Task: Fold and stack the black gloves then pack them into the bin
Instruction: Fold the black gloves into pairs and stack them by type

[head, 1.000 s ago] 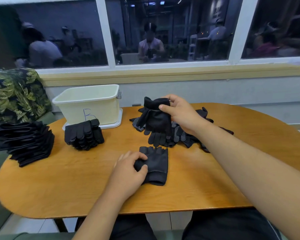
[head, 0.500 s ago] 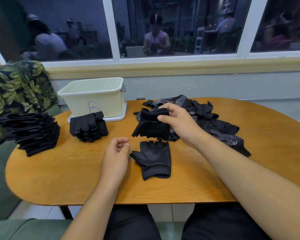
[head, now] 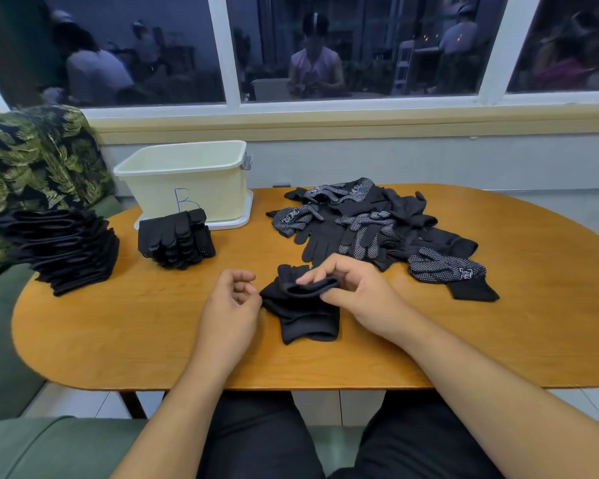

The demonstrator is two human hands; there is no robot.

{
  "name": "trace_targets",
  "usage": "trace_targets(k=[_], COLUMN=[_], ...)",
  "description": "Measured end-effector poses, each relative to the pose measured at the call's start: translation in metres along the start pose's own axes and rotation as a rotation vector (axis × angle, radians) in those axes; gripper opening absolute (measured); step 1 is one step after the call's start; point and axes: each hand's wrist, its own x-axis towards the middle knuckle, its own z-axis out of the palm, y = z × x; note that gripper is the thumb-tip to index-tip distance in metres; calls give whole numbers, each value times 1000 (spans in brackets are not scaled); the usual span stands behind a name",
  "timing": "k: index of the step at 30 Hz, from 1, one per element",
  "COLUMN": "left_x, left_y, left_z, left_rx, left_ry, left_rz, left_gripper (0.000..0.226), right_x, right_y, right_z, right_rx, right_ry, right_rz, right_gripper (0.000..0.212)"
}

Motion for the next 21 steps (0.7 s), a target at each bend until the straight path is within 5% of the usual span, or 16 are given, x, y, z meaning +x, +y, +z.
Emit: trace_targets(k=[6,11,18,21], left_x=[-7,-14,14,40], left_y=[2,7,9,21], left_z=[1,4,12,21], left_rx=[83,269,511,480], left_ry=[14,40,-73,-158], left_rz=[44,62,-25,42], left_gripper=[23,9,68,55], right_x=[-18,-20,-20,-20], right_y=[-6,-7,-4,-2], right_z=[4,7,12,11], right_rx=[-306,-340,-395,-430], right_ry=[-239,-245,-124,-92], right_rz=[88,64,12,-44], right_gripper=[50,26,5,3])
